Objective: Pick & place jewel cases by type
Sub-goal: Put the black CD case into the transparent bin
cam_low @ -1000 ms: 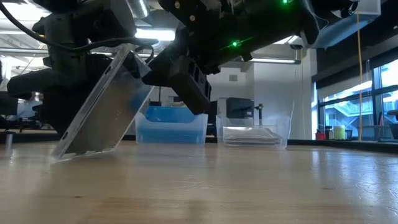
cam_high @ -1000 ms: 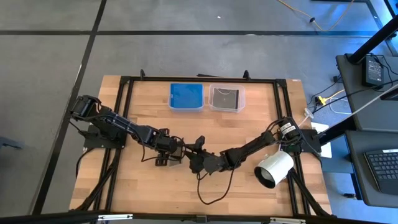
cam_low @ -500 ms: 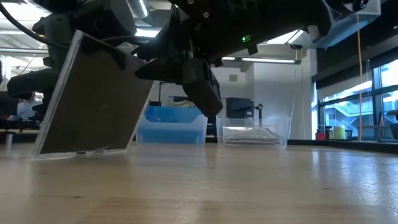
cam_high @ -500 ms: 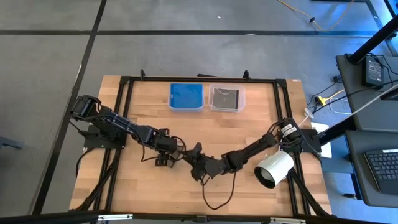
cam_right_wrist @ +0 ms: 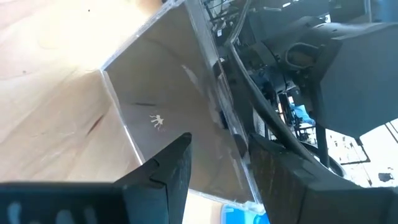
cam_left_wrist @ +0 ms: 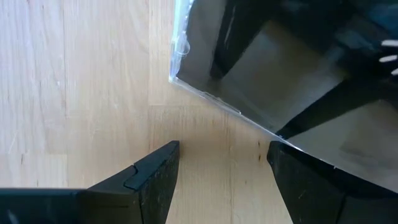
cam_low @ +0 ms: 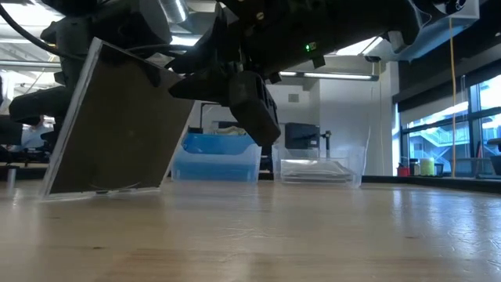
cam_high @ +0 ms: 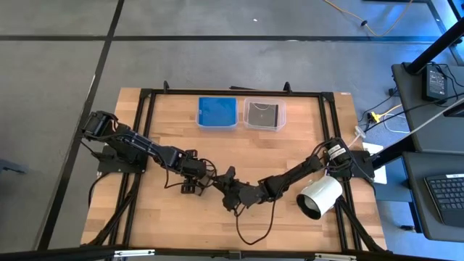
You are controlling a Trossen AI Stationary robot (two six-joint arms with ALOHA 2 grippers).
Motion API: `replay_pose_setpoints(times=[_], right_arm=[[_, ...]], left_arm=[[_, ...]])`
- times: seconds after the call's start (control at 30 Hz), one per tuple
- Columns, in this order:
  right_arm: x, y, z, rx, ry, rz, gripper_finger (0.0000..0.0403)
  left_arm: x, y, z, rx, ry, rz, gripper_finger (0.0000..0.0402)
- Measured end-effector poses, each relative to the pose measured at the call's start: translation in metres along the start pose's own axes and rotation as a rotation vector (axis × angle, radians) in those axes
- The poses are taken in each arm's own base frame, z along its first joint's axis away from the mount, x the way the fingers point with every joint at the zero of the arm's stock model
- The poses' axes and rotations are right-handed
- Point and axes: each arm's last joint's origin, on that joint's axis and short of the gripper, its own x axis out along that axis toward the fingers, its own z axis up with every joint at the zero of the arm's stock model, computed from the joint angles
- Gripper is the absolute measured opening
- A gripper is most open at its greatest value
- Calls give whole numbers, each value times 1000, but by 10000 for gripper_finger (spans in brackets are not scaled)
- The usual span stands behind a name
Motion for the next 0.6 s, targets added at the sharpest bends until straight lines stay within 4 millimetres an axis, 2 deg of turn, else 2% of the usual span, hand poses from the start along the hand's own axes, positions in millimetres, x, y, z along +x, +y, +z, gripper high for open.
replay_pose_setpoints(times=[0.6], right_arm=[[4,-2,-5,-111,14,-3,163]], left_arm=[[0,0,0,0,-1,0,246]])
